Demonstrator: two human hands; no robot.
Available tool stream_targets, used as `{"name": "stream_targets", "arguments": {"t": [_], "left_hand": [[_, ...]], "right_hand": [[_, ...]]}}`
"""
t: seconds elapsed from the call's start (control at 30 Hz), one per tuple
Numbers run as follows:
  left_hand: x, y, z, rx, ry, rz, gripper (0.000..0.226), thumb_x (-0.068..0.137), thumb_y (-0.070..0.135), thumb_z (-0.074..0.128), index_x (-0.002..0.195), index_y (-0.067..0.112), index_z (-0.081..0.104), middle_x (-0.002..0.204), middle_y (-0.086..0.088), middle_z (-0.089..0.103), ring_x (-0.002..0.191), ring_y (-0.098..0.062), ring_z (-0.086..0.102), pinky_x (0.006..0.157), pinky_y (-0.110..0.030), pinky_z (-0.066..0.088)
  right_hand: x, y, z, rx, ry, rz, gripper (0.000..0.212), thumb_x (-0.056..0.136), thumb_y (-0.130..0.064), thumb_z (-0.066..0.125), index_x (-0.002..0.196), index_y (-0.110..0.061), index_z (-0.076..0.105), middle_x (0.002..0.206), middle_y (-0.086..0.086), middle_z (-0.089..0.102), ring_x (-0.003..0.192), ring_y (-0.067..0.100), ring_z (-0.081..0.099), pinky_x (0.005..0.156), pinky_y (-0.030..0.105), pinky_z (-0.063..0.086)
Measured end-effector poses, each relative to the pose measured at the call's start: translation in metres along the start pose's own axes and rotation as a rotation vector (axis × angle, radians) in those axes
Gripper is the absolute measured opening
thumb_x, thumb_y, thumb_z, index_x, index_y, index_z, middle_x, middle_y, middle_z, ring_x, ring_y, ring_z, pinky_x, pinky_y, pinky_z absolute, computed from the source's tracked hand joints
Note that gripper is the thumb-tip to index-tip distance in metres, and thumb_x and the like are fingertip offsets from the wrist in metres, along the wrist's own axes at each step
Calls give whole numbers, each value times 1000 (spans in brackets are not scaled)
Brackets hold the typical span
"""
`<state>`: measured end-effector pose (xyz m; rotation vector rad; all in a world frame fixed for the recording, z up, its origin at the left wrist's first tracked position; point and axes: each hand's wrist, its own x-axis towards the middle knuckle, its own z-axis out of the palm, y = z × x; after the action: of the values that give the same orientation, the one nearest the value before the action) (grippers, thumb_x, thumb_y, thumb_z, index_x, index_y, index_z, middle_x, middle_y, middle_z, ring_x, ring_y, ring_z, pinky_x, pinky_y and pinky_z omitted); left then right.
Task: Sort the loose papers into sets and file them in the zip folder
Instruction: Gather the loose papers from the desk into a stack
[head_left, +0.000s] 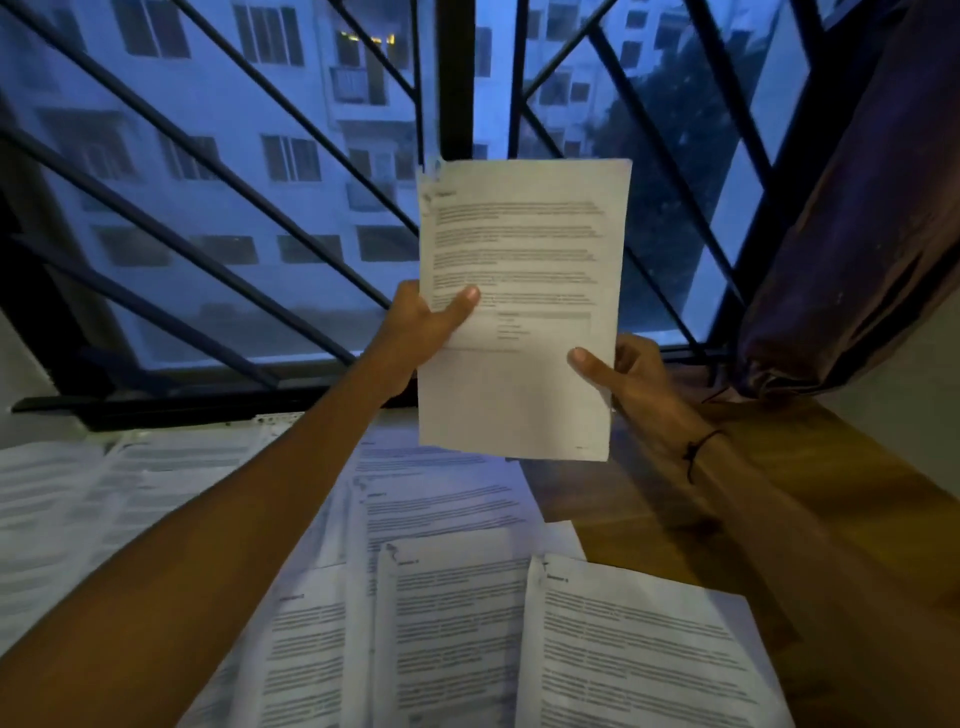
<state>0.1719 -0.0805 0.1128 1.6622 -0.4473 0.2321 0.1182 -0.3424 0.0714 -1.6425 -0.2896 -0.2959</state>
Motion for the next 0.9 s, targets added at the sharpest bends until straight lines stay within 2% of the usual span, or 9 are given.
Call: {"name": "stream_targets", "arguments": {"t": [0.2, 0.27, 0.37, 0.43, 0.53, 0.6, 0.7, 0.83, 0.9], "left_hand": [[-11, -6, -53, 21, 82, -36, 29, 98, 26, 68, 127, 21, 65, 121, 5, 72, 112, -9, 69, 98, -32, 57], [-17, -7, -65, 14, 116, -59, 23, 99, 25, 67, 122, 24, 66, 113, 11, 72, 102, -1, 70, 89, -23, 58], [-28, -8, -93, 34, 170, -106, 25, 96, 30, 70, 120, 29, 64, 109, 17, 71, 97, 5, 68, 81, -17, 56], [-37, -9, -116, 51, 203, -133, 29, 93, 34, 73, 121, 30, 65, 109, 17, 72, 99, 2, 69, 82, -19, 57], [-54, -11, -152, 12, 227, -178, 22, 96, 22, 69, 117, 25, 65, 94, 19, 76, 88, 4, 72, 69, -13, 57], [-68, -15, -179, -4, 236, -203, 23, 98, 15, 66, 119, 23, 65, 97, 20, 77, 93, 1, 73, 72, -14, 57], [-87, -25, -216, 45, 298, -251, 22, 97, 16, 68, 116, 26, 66, 99, 21, 77, 95, -1, 73, 80, -20, 60], [-105, -36, -247, 85, 348, -306, 22, 94, 20, 71, 115, 25, 67, 98, 16, 77, 93, -5, 74, 76, -23, 57], [-112, -38, -258, 92, 386, -334, 30, 93, 22, 71, 123, 19, 66, 106, 11, 74, 94, -8, 71, 76, -25, 56]], "right_hand": [[7, 6, 36, -10, -138, 28, 34, 96, -7, 67, 129, -2, 63, 118, 7, 75, 107, 24, 73, 81, 38, 63], [10, 9, 49, -5, -145, 25, 30, 95, -7, 67, 123, 3, 63, 115, 11, 75, 106, 27, 73, 81, 41, 63], [13, 18, 64, -1, -192, 40, 20, 88, -13, 71, 105, -3, 67, 102, 10, 77, 101, 32, 73, 85, 48, 62], [13, 25, 72, 11, -226, 50, 28, 84, -14, 74, 108, -1, 68, 97, 12, 77, 97, 36, 73, 86, 53, 61], [11, 38, 82, -20, -280, 66, 29, 87, -8, 74, 115, 1, 68, 102, 23, 75, 98, 38, 73, 86, 53, 60], [10, 48, 88, -49, -321, 85, 28, 89, -3, 72, 117, 3, 67, 103, 24, 74, 98, 35, 73, 83, 47, 59], [11, 65, 95, -104, -369, 96, 29, 87, 5, 73, 115, 1, 67, 100, 19, 76, 97, 31, 74, 79, 41, 60], [12, 75, 109, -211, -368, 30, 35, 78, -25, 84, 109, -13, 72, 100, 6, 78, 101, 24, 73, 90, 38, 57], [13, 80, 114, -301, -379, -17, 30, 82, -21, 83, 110, -18, 72, 103, 0, 77, 103, 17, 71, 88, 35, 57]]}}
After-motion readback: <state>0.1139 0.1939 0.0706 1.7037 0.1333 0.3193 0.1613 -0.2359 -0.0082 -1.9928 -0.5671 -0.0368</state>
